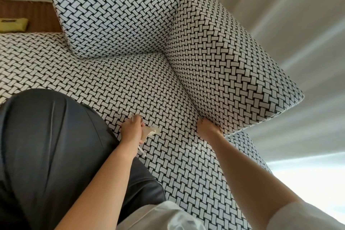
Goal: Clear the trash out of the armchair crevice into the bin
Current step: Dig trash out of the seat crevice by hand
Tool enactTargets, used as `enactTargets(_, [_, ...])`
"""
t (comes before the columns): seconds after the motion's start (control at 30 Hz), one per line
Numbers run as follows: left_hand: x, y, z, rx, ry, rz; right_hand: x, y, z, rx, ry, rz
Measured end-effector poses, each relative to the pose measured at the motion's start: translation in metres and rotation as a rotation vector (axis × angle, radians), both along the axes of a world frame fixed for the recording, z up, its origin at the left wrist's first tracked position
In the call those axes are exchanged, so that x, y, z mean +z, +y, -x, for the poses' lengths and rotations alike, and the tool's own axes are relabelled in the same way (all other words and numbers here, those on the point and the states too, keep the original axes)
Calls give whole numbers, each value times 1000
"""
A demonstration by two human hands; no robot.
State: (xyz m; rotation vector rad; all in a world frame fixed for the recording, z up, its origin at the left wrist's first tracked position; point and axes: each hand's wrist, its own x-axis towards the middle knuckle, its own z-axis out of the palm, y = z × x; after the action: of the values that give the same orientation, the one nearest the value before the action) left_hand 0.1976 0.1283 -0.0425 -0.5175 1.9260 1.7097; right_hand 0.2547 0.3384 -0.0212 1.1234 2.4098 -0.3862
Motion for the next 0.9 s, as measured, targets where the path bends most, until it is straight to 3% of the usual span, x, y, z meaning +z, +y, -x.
enactTargets(0.1, [0, -2, -2, -12, -36, -44, -4, 1, -1, -128, 30, 82])
enactTargets(0.2, [0, -4, -3, -10, -66, -107, -17, -1, -5, -170, 139, -140])
enactTargets(0.33, [3, -5, -3, 14, -126, -171, -23, -2, -10, -184, 242, -193])
enactTargets(0.43, [2, -4, -3, 14, -145, -165, -28, 0, -22, -114, 445, -242])
enactTargets(0.53, [1, 0, 1, 66, -149, -154, -25, -9, -31, -10, 828, -306])
enactTargets(0.63, [1, 3, 1, 125, -162, -161, -11, -45, -28, 134, 1072, -194])
enactTargets(0.73, [7, 0, -2, 206, -222, -251, -6, -93, -5, 231, 1161, -24])
enactTargets(0.9, [28, 0, -4, 213, -419, -648, -8, -143, 15, 547, 1118, 88])
